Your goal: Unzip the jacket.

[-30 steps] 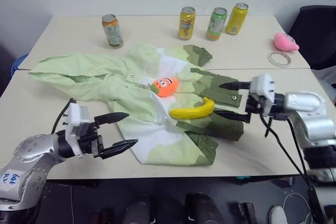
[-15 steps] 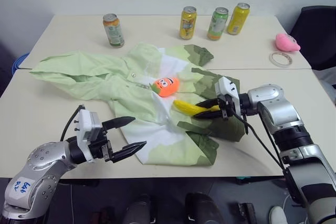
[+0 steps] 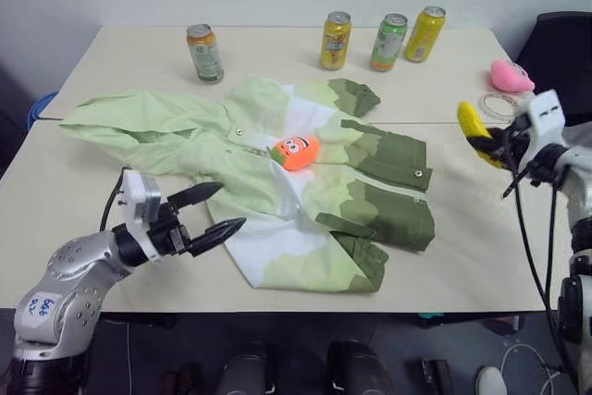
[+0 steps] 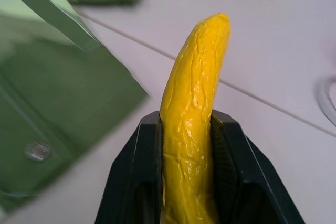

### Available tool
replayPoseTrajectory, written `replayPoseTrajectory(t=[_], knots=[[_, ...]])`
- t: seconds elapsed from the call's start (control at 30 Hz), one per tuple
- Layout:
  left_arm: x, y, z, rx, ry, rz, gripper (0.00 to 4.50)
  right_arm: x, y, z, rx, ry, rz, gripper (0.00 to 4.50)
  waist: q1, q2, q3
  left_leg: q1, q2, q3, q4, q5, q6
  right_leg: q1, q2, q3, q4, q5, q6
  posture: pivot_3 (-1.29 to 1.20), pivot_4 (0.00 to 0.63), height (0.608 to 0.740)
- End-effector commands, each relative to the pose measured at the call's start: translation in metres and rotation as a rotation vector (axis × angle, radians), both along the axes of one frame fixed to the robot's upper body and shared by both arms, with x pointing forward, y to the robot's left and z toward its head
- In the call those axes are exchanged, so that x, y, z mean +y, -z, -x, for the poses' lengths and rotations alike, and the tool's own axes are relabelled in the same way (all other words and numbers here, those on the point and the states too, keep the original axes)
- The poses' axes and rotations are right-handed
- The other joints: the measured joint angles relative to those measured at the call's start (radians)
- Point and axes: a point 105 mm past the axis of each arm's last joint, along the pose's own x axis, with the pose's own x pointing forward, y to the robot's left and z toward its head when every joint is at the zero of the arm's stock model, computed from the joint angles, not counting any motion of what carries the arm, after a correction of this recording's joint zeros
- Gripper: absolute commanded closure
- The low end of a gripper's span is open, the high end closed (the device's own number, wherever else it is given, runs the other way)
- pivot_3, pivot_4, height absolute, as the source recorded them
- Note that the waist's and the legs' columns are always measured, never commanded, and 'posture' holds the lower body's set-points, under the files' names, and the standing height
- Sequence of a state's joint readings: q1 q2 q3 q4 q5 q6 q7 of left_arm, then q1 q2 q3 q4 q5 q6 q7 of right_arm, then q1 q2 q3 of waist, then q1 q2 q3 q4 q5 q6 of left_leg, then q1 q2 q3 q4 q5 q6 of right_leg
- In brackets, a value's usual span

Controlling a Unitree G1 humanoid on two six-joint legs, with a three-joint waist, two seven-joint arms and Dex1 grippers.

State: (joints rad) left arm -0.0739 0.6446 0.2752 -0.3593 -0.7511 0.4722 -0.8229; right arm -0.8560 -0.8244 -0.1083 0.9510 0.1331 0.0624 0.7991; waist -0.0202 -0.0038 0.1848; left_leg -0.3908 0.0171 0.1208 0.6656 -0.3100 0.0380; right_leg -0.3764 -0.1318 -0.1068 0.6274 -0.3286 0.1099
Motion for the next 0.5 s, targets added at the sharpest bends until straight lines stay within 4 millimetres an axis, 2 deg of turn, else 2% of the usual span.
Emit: replayPoseTrajectory(t=[0.03,0.1,0.2,0.27,0.33,0.43,0.5], knots=[[0.003,-0.006,-0.007,-0.046,-0.016,0.010,0.00,-0.022,-0.020,-0.007,-0.171,0.175,0.077,2.93,-0.008,0.003,0.002,0.000,0.000,0.000,-0.001,0.000,0.000,0.000,0.001,0.000,0.000,0.000,0.000,0.00,0.150,0.740],[0.010,-0.009,-0.016,-0.075,-0.075,0.013,0.00,-0.030,-0.026,-0.007,-0.221,0.230,0.085,2.35,-0.011,0.004,0.002,0.000,-0.001,0.000,-0.001,0.000,0.000,0.000,0.002,-0.001,0.000,0.000,0.000,0.00,0.150,0.740],[0.026,-0.003,-0.027,-0.085,-0.150,-0.046,0.00,-0.025,-0.033,-0.005,-0.237,0.169,0.103,1.31,-0.014,0.004,0.002,0.000,0.001,0.000,-0.001,0.001,0.000,0.000,0.002,-0.001,0.000,0.000,0.000,0.00,0.150,0.740],[0.037,0.008,-0.025,-0.017,-0.123,-0.145,0.00,0.002,-0.050,0.000,-0.324,-0.028,0.177,0.57,-0.015,0.004,0.003,0.000,0.001,0.001,-0.001,0.001,-0.001,0.000,0.003,-0.001,0.000,0.000,0.000,0.00,0.150,0.740],[0.052,0.015,-0.027,0.002,-0.128,-0.261,0.00,0.025,-0.060,0.007,-0.372,-0.186,0.184,0.04,-0.015,0.005,0.003,0.000,0.001,0.001,-0.002,0.001,-0.001,-0.001,0.003,-0.001,0.000,0.000,0.000,0.00,0.150,0.740],[0.081,0.023,-0.043,-0.038,-0.224,-0.490,0.00,0.070,-0.059,0.031,-0.380,-0.472,0.139,0.04,-0.009,0.006,0.003,0.000,0.002,0.000,-0.002,0.001,-0.001,0.000,0.002,-0.001,-0.001,0.000,0.000,0.00,0.150,0.740],[0.088,0.040,-0.049,-0.105,-0.211,-0.693,0.00,0.109,-0.034,0.063,-0.257,-0.689,0.113,0.04,0.000,0.005,0.003,0.000,0.001,-0.001,-0.002,0.001,-0.001,0.000,0.001,-0.001,0.000,0.000,0.000,0.00,0.150,0.740]])
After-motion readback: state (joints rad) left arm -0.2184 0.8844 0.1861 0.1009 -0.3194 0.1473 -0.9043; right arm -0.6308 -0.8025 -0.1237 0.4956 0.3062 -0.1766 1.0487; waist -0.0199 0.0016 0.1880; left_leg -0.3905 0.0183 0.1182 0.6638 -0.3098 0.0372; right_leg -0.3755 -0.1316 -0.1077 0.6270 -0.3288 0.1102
